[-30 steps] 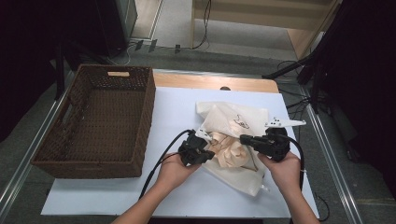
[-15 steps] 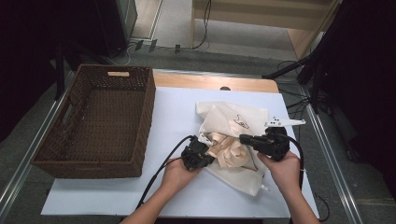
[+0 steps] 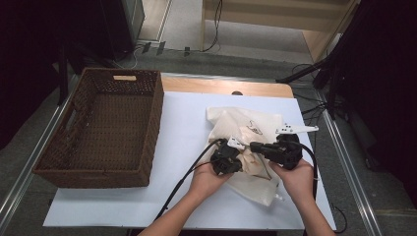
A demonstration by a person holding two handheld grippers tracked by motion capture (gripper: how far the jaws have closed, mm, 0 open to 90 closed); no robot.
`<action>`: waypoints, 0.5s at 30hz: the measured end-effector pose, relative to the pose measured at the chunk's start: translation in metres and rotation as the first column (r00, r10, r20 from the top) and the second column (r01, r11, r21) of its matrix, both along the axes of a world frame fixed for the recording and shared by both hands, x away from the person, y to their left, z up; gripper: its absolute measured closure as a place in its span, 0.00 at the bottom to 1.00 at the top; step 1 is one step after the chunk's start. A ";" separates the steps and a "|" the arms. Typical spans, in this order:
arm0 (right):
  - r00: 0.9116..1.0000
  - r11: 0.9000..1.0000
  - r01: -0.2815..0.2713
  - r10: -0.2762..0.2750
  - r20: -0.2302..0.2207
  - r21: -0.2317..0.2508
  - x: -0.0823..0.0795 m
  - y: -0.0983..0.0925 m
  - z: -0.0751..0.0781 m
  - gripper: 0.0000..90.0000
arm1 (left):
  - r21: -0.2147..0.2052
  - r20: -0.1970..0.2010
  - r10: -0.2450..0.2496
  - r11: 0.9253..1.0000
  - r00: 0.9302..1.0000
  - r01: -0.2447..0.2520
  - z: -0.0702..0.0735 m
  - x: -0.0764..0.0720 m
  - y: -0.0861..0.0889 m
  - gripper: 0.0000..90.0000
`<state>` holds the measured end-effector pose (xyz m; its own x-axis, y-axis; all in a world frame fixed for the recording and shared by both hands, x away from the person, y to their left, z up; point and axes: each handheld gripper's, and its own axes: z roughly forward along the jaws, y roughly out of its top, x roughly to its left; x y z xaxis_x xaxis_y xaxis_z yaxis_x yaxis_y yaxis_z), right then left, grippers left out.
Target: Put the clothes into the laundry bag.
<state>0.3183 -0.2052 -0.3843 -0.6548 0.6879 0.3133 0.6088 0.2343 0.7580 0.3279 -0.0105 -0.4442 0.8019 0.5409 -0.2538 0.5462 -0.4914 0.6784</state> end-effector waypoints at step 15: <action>1.000 1.000 -0.022 0.022 0.012 0.007 -0.006 0.004 0.004 0.99 | 0.004 0.035 0.059 0.998 0.998 -0.060 0.021 0.022 -0.019 1.00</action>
